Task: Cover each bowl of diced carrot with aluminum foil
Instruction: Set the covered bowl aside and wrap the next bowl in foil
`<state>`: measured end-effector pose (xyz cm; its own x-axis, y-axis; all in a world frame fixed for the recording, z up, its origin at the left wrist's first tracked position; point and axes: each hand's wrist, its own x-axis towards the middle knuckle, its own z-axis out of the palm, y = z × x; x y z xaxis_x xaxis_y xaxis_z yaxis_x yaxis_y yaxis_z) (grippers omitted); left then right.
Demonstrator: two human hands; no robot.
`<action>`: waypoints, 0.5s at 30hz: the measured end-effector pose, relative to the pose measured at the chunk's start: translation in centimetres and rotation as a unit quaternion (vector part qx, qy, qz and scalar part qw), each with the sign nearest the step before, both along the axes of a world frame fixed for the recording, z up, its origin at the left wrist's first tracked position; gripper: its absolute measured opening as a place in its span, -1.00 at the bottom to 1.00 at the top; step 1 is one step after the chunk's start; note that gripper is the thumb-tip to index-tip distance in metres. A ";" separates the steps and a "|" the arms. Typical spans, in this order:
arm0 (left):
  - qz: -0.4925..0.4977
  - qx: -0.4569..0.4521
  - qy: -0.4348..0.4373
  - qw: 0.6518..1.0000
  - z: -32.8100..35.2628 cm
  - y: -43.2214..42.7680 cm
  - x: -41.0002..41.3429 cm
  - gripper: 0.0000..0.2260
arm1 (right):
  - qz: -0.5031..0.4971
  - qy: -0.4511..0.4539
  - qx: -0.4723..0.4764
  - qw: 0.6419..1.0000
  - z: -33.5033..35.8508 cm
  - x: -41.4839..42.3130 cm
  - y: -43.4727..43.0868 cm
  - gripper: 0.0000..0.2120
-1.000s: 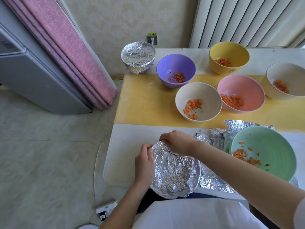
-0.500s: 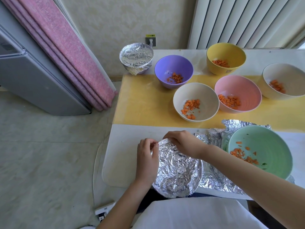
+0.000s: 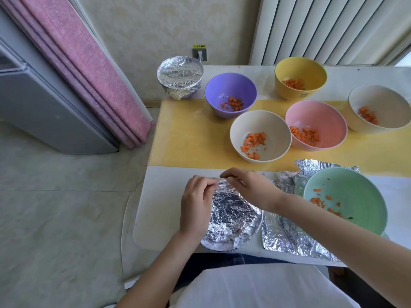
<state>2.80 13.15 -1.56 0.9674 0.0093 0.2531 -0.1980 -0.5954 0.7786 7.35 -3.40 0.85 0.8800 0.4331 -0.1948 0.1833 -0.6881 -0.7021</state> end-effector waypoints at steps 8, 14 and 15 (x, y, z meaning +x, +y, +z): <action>-0.001 -0.005 -0.008 1.000 -0.3 0.4 -0.9 -0.96 | 0.035 -0.002 -0.023 0.999 -0.3 -0.7 -0.3 -0.71; -0.009 -0.021 0.025 0.999 -1.0 0.3 -1.1 -0.89 | 0.058 -0.047 -0.024 0.997 -0.4 -1.2 -0.4 -0.70; -0.010 -0.023 0.028 0.999 -1.2 0.2 -1.2 -0.86 | 0.065 -0.059 -0.025 0.996 -0.4 -1.3 -0.4 -0.71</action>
